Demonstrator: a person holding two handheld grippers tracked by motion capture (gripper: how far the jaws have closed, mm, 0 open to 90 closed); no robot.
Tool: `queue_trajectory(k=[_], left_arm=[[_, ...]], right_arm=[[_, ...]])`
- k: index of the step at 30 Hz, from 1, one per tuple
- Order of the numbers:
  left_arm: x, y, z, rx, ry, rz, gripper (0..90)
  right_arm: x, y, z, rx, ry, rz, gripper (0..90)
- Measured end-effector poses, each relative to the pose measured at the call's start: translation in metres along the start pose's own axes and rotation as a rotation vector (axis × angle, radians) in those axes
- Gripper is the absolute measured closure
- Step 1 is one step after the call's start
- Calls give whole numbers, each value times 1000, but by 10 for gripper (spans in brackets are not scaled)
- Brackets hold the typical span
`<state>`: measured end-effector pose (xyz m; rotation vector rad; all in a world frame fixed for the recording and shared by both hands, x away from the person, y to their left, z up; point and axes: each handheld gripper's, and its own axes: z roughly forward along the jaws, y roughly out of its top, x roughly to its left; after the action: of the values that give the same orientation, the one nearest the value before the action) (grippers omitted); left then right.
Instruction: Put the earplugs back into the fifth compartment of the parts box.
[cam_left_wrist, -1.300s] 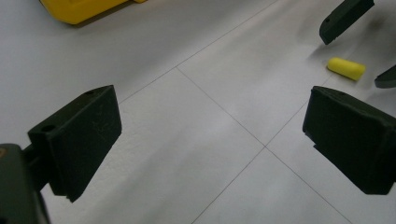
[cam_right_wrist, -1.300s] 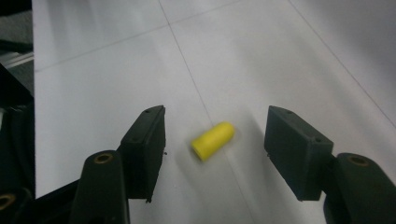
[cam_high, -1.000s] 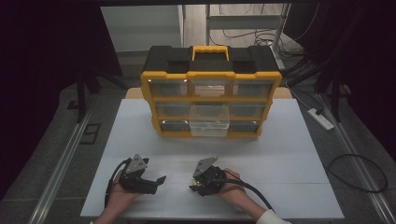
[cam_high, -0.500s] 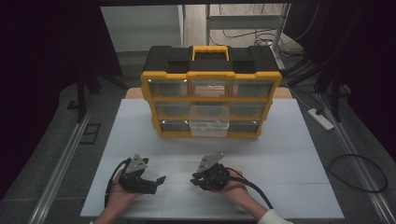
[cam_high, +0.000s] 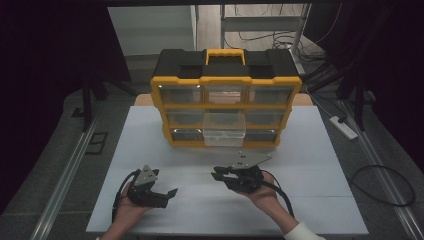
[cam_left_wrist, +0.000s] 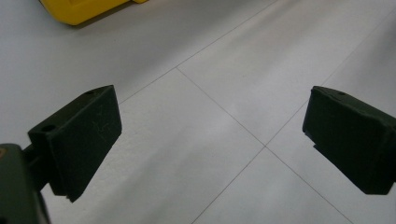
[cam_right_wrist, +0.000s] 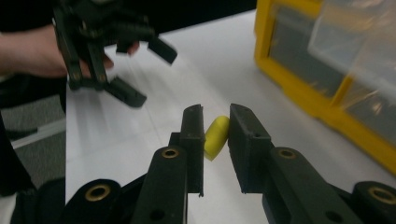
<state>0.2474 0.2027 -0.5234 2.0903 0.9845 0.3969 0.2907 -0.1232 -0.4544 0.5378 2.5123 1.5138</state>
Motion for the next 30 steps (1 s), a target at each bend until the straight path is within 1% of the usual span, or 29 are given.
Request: queue_trajectory(k=[1,2,4,5,7,13,14,15,18,20,22,24,26,27,30], left_arm=[[0,0,0,0,0,0,46],[0,0,0,-1,0,-2,46],[0,0,0,-2,-1,-4,46],[0,0,0,-3,-1,-5,46],[0,0,0,-2,-1,-4,46],[0,0,0,1,-1,-3,46],[0,0,0,1,-1,-3,46],[0,0,0,1,0,-3,46],[0,0,0,-1,1,-4,46],[0,0,0,-2,0,-5,46],[0,0,0,0,0,-5,46],[0,0,0,0,0,-5,46],[0,0,0,-1,1,-3,46],[0,0,0,-1,1,-5,45],[0,0,0,-1,1,-5,45]], right_arm=[[-1,2,-3,-12,-2,1,753],[-1,2,-3,-12,-2,1,753],[-3,6,-10,-43,-11,5,753],[-5,10,-17,-68,-20,7,753],[-6,11,-19,-77,-25,9,753],[-11,23,-38,-137,-58,12,753],[-11,23,-38,-137,-58,12,753],[-12,24,-40,-149,-65,15,753],[-12,26,-42,-153,-71,17,753],[-14,29,-45,-165,-84,19,753],[-14,30,-46,-169,-85,19,753],[-15,37,-51,-188,-97,13,753],[-15,39,-53,-196,-100,12,753],[-17,43,-56,-210,-109,12,753],[-20,48,-59,-224,-118,16,752]])
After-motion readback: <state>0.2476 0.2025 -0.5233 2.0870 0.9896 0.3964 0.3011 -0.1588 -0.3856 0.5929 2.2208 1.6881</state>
